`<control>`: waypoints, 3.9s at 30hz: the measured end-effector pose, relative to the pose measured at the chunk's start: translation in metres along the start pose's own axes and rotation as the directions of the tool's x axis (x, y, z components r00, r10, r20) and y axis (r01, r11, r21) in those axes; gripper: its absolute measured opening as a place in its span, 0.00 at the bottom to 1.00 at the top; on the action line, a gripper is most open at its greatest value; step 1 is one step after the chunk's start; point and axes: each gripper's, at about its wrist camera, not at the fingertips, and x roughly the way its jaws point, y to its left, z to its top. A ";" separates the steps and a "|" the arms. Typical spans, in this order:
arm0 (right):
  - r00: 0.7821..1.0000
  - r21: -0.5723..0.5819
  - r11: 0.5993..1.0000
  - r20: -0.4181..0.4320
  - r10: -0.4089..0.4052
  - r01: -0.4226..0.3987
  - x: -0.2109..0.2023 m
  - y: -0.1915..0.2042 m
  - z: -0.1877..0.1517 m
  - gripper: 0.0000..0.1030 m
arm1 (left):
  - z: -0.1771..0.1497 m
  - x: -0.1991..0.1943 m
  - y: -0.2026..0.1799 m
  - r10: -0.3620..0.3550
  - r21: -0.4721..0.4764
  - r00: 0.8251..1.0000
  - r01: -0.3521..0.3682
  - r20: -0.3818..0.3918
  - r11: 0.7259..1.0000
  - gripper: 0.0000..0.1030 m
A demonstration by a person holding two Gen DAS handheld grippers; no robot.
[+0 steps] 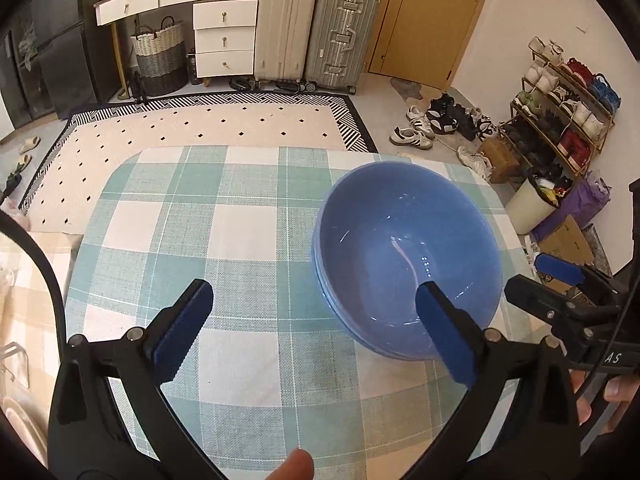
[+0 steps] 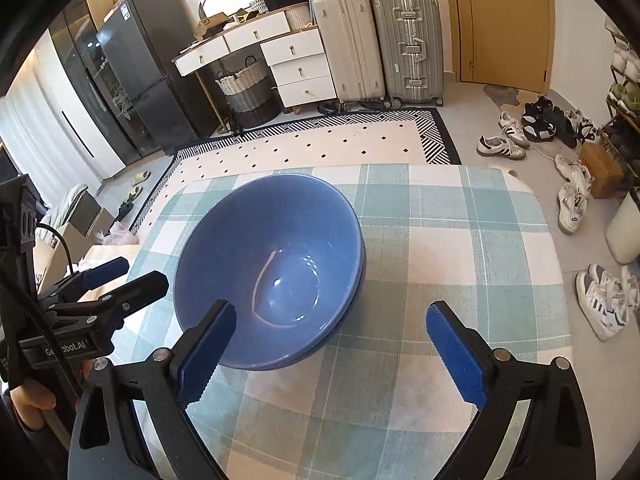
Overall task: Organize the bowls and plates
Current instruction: 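Move both grippers to the rim of the stacked blue bowls, then close both grippers on the rim of the stacked blue bowls, then lift the stacked blue bowls with both grippers and carry them over the cream plate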
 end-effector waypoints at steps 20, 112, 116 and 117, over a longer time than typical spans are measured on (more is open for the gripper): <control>1.000 0.022 1.000 -0.027 -0.008 0.009 0.013 -0.009 0.000 0.95 | -0.001 0.005 -0.007 -0.003 0.030 1.000 0.003 -0.010 1.000 0.98; 0.994 -0.031 0.998 -0.098 0.043 -0.046 0.050 0.020 -0.002 0.22 | -0.010 0.044 0.011 -0.019 0.055 0.999 0.022 -0.046 0.998 0.16; 0.996 -0.051 0.998 -0.084 0.042 -0.046 0.031 0.033 -0.010 0.22 | -0.020 0.019 0.009 -0.014 0.052 1.000 0.016 -0.027 0.999 0.16; 0.996 -0.058 0.997 -0.081 0.042 -0.046 0.026 0.037 -0.013 0.22 | -0.023 0.014 0.009 -0.012 0.051 1.000 0.013 -0.023 0.999 0.16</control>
